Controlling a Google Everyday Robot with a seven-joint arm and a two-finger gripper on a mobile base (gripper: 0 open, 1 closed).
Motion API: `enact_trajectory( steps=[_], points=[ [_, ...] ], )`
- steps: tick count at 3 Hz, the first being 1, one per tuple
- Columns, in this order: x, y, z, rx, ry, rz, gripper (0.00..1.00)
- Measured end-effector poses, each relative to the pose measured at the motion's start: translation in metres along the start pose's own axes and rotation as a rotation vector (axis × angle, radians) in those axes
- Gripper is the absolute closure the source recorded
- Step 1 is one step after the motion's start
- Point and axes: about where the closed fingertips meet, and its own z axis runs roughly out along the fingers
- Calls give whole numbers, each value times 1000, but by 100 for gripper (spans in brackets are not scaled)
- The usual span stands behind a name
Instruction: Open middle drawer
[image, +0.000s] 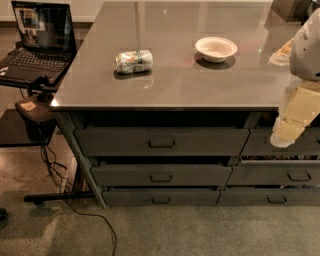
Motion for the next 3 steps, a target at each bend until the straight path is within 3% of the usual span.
enact_trajectory(
  steps=[1, 2, 3],
  points=[
    [4, 0, 6, 10, -2, 12, 0],
    [28, 5, 46, -13, -19, 76, 0],
    [62, 20, 111, -79, -4, 163, 0]
  ],
)
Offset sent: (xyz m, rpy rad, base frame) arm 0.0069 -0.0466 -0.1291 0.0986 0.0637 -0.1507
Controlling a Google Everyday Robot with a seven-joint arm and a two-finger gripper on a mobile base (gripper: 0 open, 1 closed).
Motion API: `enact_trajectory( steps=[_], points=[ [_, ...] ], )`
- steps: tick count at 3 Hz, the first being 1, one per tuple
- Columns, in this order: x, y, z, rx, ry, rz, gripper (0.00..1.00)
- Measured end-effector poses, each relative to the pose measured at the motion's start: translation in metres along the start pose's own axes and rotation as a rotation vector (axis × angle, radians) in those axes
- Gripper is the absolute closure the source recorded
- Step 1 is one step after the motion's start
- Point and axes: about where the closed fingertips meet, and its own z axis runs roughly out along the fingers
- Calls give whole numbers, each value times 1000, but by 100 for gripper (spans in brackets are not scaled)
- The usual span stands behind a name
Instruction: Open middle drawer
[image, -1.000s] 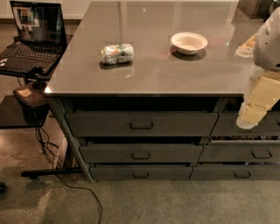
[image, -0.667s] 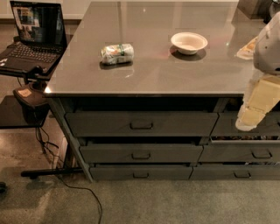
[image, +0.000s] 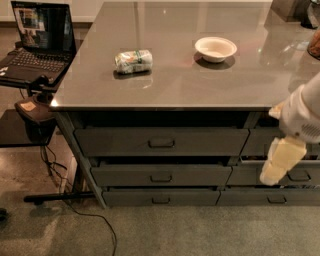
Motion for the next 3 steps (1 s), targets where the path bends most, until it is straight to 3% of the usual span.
enact_trajectory(
  steps=[1, 2, 3],
  points=[
    [21, 9, 46, -53, 3, 48, 0],
    [21, 9, 46, -53, 3, 48, 0],
    [25, 30, 87, -90, -38, 52, 0]
  ],
)
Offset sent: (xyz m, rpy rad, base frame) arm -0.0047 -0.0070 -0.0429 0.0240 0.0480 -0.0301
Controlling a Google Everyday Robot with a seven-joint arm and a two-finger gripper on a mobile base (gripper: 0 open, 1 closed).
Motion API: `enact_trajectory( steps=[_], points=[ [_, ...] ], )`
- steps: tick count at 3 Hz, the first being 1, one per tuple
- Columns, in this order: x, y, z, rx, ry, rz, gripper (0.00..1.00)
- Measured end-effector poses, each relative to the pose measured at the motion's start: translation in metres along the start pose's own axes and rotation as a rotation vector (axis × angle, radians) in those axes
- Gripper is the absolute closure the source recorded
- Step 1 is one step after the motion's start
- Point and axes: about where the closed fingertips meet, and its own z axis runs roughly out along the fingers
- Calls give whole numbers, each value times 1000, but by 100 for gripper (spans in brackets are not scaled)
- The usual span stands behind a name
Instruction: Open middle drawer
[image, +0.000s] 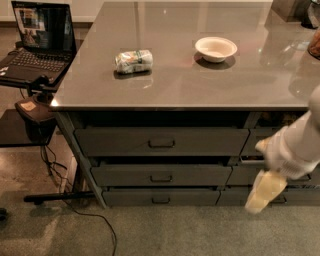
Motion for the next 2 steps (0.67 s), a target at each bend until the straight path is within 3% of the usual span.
enact_trajectory(
  steps=[1, 2],
  points=[
    [1, 61, 101, -152, -152, 14, 0],
    [-21, 135, 198, -316, -291, 46, 0]
  ],
)
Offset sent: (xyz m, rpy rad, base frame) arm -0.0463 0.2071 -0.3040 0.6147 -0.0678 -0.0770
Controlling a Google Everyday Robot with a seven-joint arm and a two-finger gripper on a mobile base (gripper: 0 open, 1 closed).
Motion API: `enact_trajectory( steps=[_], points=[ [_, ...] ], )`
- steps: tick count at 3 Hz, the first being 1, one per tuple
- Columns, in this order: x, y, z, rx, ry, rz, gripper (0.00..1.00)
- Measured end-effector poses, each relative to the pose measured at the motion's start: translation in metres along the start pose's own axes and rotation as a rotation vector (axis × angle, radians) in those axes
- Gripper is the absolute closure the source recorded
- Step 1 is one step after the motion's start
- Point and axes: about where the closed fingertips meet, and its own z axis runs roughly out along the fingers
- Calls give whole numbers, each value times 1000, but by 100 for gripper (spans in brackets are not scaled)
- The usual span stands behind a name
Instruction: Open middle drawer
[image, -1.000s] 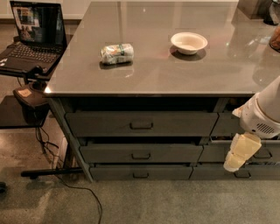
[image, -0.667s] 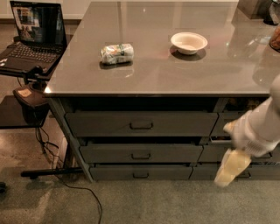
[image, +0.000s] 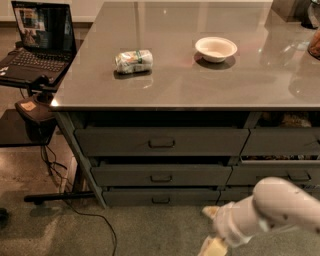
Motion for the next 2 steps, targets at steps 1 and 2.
enact_trajectory(
  steps=[1, 2],
  points=[
    [0, -2, 33, -11, -43, 15, 0],
    [6, -5, 35, 72, -57, -6, 0]
  ],
)
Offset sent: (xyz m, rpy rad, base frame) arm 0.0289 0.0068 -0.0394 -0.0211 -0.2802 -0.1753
